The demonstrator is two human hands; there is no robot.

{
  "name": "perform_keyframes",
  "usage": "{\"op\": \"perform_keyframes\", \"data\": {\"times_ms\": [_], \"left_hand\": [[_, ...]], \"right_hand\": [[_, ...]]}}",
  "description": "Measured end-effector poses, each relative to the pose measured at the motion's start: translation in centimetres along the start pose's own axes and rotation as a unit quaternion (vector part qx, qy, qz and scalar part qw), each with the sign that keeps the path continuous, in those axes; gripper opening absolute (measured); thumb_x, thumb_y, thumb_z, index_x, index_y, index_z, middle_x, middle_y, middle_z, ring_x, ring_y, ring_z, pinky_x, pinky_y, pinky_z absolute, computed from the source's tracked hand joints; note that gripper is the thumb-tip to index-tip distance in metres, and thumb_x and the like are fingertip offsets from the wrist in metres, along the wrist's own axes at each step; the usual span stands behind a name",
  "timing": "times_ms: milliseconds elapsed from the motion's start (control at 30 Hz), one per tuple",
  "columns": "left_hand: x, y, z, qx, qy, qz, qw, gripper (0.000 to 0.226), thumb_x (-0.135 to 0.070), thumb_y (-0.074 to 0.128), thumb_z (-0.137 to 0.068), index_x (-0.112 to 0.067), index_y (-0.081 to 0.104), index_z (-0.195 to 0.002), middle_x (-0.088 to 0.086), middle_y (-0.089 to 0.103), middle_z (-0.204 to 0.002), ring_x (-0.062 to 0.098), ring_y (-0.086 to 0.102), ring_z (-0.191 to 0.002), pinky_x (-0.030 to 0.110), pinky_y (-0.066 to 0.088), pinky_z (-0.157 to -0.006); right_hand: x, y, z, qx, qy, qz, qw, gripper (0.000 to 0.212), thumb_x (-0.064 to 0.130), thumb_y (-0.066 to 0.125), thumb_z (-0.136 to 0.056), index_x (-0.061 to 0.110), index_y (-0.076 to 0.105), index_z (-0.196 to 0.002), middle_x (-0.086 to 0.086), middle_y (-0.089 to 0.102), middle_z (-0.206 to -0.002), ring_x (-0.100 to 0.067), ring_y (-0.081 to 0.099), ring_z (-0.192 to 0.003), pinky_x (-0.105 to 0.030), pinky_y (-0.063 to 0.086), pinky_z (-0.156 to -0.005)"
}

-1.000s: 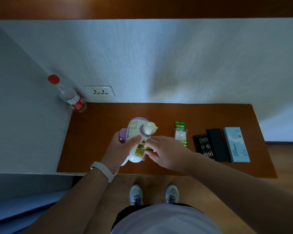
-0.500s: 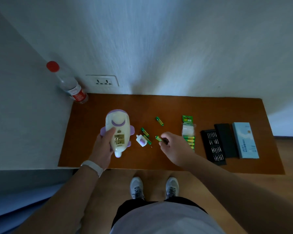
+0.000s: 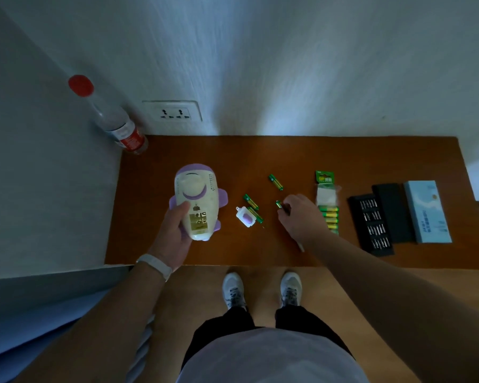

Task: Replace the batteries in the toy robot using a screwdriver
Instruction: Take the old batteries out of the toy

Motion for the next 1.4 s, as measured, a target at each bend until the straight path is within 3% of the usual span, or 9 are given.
{"op": "perform_keyframes", "data": {"times_ms": [300,433,533,667,833,967,1067,1233,1400], "left_hand": [[-0.6,1.2,-0.8,0.033,0.002,0.020,0.999,0.045,-0.024,0.043,-0.096,-0.019,0.047,-0.141,0.012,0.062,-0.135,0.032,0.061,-0.122,0.045,0.059,-0.080],[-0.4,1.0,-0.4,0.043,-0.006,0.013,0.999,0.043,-0.024,0.038,-0.100,-0.022,0.047,-0.142,0.011,0.060,-0.138,0.032,0.060,-0.124,0.044,0.058,-0.085],[-0.8,0.6,0.0,0.037,-0.010,-0.024,0.999,0.054,-0.031,0.048,-0.098,-0.019,0.040,-0.150,0.016,0.052,-0.146,0.040,0.055,-0.128,0.048,0.055,-0.095],[-1.2,-0.7,0.3,0.011,-0.012,-0.067,0.998,0.055,-0.031,0.051,-0.096,-0.015,0.042,-0.148,0.015,0.056,-0.142,0.036,0.055,-0.130,0.055,0.045,-0.107],[-2.7,-2.3,1.3,-0.077,0.015,-0.165,0.983,0.063,-0.040,0.068,-0.087,-0.017,0.046,-0.142,0.005,0.066,-0.129,0.025,0.063,-0.120,0.047,0.051,-0.101],[-5.6,-2.9,3.5,-0.168,0.089,-0.304,0.934,0.057,-0.027,0.068,-0.093,-0.021,0.041,-0.143,-0.005,0.056,-0.131,0.010,0.055,-0.116,0.026,0.046,-0.088],[-7.5,-1.7,4.6,-0.169,0.142,-0.432,0.875,0.056,-0.028,0.069,-0.092,-0.021,0.044,-0.142,0.002,0.049,-0.142,0.015,0.046,-0.128,0.034,0.043,-0.094],[-9.6,3.7,6.6,-0.123,0.253,-0.602,0.748,0.055,-0.035,0.074,-0.085,-0.015,0.054,-0.132,0.007,0.054,-0.138,0.022,0.049,-0.124,0.047,0.050,-0.097],[-8.8,10.3,8.2,-0.130,0.295,-0.691,0.647,0.061,-0.058,0.050,-0.082,-0.018,0.061,-0.128,0.008,0.055,-0.139,0.032,0.049,-0.127,0.060,0.042,-0.102]], "right_hand": [[1.4,1.3,-1.7,0.007,-0.020,0.017,1.000,0.025,0.030,0.057,-0.094,0.013,0.060,-0.113,-0.004,0.052,-0.105,-0.022,0.056,-0.093,-0.030,0.040,-0.072],[1.5,1.2,-1.2,0.002,-0.023,0.020,1.000,0.028,0.031,0.058,-0.094,0.014,0.059,-0.115,-0.003,0.052,-0.107,-0.021,0.055,-0.094,-0.032,0.045,-0.075],[1.6,1.1,-0.6,0.003,-0.020,0.031,0.999,0.031,0.034,0.056,-0.095,0.016,0.057,-0.120,-0.001,0.051,-0.109,-0.018,0.054,-0.095,-0.033,0.049,-0.077],[1.9,0.7,0.0,-0.001,-0.031,0.042,0.999,0.032,0.034,0.054,-0.095,0.016,0.057,-0.121,-0.001,0.050,-0.110,-0.018,0.053,-0.097,-0.031,0.047,-0.075],[2.2,-0.3,1.1,-0.008,-0.040,0.063,0.997,0.033,0.036,0.050,-0.096,0.018,0.057,-0.123,-0.001,0.053,-0.111,-0.020,0.053,-0.101,-0.035,0.050,-0.078],[2.3,-1.6,2.2,-0.018,-0.048,0.085,0.995,0.035,0.040,0.047,-0.098,0.021,0.056,-0.126,0.000,0.055,-0.117,-0.019,0.053,-0.105,-0.032,0.049,-0.082],[3.0,-2.6,3.1,-0.027,-0.080,0.115,0.990,0.039,0.043,0.044,-0.099,0.021,0.055,-0.130,0.000,0.055,-0.125,-0.020,0.052,-0.112,-0.035,0.048,-0.088],[4.2,-4.6,5.0,-0.042,-0.156,0.150,0.975,0.043,0.046,0.041,-0.098,0.022,0.053,-0.132,0.001,0.055,-0.129,-0.019,0.049,-0.117,-0.035,0.045,-0.093],[2.1,-7.5,6.5,-0.045,-0.198,0.139,0.969,0.045,0.047,0.040,-0.095,0.019,0.058,-0.125,-0.003,0.057,-0.127,-0.024,0.050,-0.121,-0.040,0.042,-0.097]]}}
Point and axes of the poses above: each hand's wrist, its own z-axis away from the middle knuckle, its own y-axis out of the palm, x = y × z, the point moved 10 cm from there along -z, towards the middle knuckle
